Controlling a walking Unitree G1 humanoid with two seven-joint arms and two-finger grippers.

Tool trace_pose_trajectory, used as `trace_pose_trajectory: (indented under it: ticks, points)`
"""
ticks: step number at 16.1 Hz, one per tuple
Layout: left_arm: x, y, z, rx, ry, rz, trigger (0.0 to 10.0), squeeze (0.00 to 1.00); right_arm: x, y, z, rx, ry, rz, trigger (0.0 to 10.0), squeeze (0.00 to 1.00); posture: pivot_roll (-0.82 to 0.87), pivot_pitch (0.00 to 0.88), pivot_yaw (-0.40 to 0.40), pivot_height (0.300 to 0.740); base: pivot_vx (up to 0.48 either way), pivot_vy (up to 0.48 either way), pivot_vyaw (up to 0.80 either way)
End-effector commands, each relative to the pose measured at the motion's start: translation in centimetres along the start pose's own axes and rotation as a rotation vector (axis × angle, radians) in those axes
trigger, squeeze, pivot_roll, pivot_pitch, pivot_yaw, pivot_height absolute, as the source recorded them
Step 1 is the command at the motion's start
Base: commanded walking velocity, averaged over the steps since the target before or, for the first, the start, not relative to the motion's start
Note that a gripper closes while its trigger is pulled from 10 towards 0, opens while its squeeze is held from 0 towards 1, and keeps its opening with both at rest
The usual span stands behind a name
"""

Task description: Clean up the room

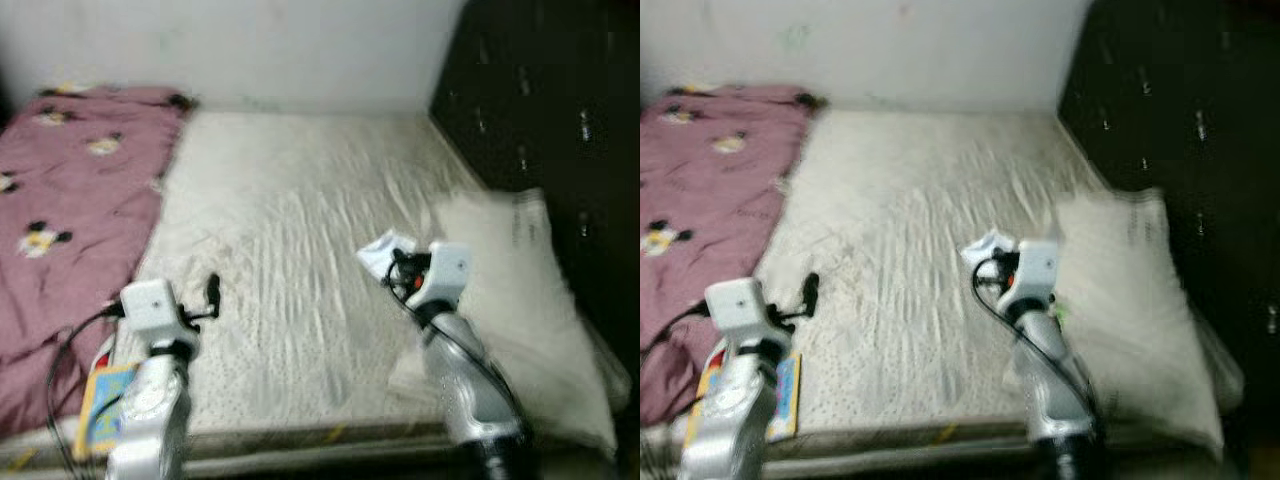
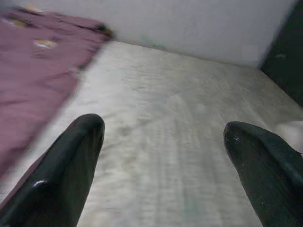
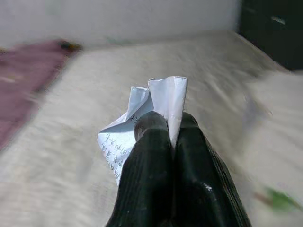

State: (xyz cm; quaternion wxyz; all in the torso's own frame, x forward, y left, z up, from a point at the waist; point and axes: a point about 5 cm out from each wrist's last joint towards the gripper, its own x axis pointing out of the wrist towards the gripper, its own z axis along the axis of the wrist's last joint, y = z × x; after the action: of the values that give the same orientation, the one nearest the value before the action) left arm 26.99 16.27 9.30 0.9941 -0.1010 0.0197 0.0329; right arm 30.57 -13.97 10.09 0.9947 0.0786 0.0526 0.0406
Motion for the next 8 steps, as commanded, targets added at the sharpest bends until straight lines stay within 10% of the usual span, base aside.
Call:
trace_pose_trajectory:
  ticks: [1,8]
  points:
    - [-0.25,0.14,-0.02,0.022,0.001,0.0,10.0,0.0,0.3,0.34,0.65,0.001,-0.021,0.011,10.0,0.0,0.0,0.008,0.0,0.74,0.0,0.0,-0.8]
    - [-0.19,0.12,0.0,0.015,-0.003,0.007,10.0,0.0,0.37,0.51,0.57,-0.009,-0.021,0.026,10.0,0.0,0.0,0.01,-0.004,0.74,0.0,0.0,-0.31]
